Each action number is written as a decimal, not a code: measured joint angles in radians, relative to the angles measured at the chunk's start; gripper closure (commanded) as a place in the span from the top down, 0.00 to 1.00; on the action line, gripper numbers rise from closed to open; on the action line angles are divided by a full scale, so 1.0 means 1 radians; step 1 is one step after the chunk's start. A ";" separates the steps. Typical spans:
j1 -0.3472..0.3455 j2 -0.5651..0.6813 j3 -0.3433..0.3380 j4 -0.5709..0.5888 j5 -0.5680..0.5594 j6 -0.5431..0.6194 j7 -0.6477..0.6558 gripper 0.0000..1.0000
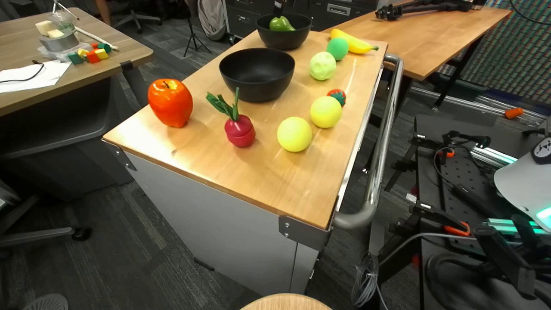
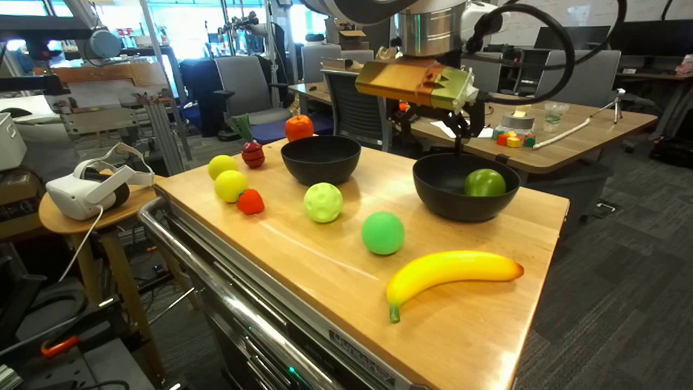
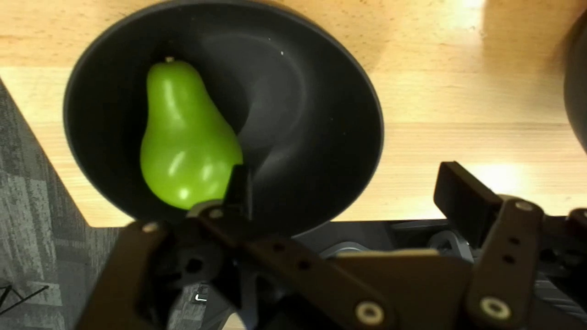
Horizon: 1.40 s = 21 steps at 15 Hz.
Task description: Remove the fruits from the bowls
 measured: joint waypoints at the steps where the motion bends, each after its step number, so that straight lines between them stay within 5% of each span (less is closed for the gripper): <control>1: -0.005 0.012 0.001 0.003 -0.002 0.009 -0.003 1.00; 16: -0.067 0.214 0.006 0.117 -0.085 0.146 0.076 1.00; 18: -0.067 0.224 0.020 0.119 -0.085 0.136 0.088 0.74; 21: -0.067 0.228 0.041 0.119 -0.085 0.120 0.103 0.49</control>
